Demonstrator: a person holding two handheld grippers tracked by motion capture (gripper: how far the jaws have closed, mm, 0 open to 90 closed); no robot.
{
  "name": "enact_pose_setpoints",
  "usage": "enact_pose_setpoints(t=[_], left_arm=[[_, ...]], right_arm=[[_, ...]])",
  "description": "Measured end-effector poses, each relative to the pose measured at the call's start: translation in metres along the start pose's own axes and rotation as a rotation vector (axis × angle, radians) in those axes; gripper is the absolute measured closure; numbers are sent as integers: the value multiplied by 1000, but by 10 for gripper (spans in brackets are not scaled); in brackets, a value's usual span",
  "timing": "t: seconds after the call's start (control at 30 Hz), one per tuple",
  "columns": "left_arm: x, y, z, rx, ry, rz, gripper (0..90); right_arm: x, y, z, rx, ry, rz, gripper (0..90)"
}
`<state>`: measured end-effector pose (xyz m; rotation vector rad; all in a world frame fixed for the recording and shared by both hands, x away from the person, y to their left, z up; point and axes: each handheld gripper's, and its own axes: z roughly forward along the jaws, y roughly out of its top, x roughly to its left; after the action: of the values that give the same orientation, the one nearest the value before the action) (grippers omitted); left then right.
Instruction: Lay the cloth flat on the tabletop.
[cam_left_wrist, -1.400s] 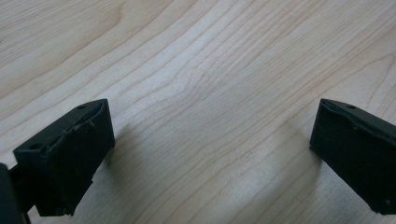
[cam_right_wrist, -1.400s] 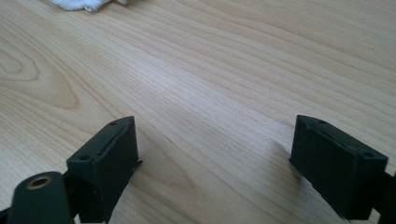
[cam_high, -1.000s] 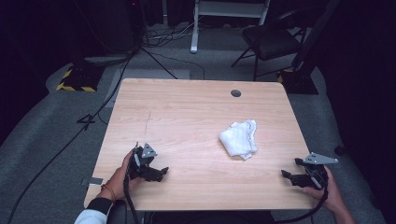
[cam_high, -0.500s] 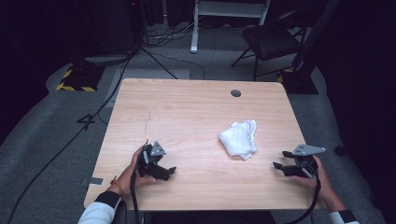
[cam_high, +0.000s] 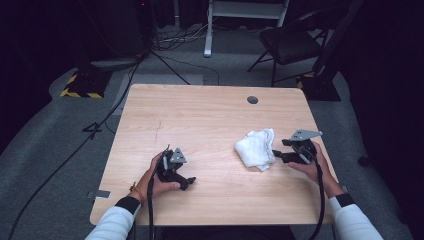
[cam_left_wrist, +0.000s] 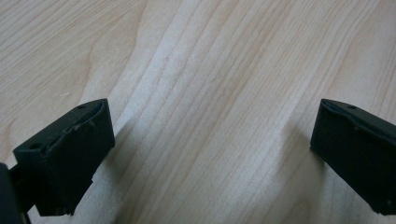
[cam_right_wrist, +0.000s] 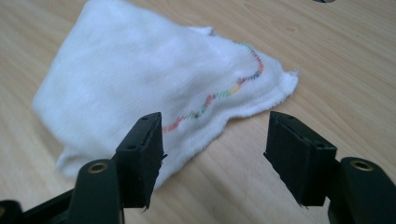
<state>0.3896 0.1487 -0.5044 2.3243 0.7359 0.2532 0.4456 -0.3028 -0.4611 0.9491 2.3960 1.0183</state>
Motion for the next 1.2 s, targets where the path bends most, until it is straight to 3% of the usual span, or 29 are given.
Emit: enact_pose_setpoints(t=[0.03, 0.07, 0.2, 0.3, 0.37, 0.6, 0.77, 0.83, 0.9, 0.97, 1.03, 1.07, 1.17, 1.2], left_arm=[[1, 0, 0, -1, -3, 7, 0], [1, 0, 0, -1, -5, 11, 0], [2, 1, 1, -2, -12, 16, 0], [2, 1, 1, -2, -13, 18, 2], [1, 0, 0, -3, -2, 9, 4], [1, 0, 0, -3, -1, 8, 4], [0, -1, -1, -2, 1, 4, 4], [0, -1, -1, -2, 1, 4, 4], [0, -1, -1, -2, 1, 4, 4], [0, -1, -1, -3, 1, 4, 4], [0, -1, -1, -2, 1, 4, 4], [0, -1, -1, -2, 1, 4, 4], [0, -1, -1, -2, 1, 4, 4], [0, -1, -1, -2, 1, 4, 4]], right_arm=[[-4, 3, 5, -38, 18, 48, 388], [-5, 3, 7, -42, 34, 73, 389], [-2, 3, 14, -30, 50, 65, 400], [7, 2, 24, 1, 84, 37, 433], [16, 1, 35, 70, 103, 3, 516], [24, -3, 34, 46, 139, -31, 776], [27, -1, 31, 45, 123, -71, 895], [26, -1, 26, 35, 117, -75, 875], [24, -1, 22, 27, 80, -74, 805], [21, -2, 21, 32, 36, -58, 676], [19, -3, 22, 41, 37, -43, 641], [17, -6, 26, 70, 30, -22, 558], [15, -7, 28, 79, 43, -5, 540], [12, -9, 30, 73, 55, 24, 520]])
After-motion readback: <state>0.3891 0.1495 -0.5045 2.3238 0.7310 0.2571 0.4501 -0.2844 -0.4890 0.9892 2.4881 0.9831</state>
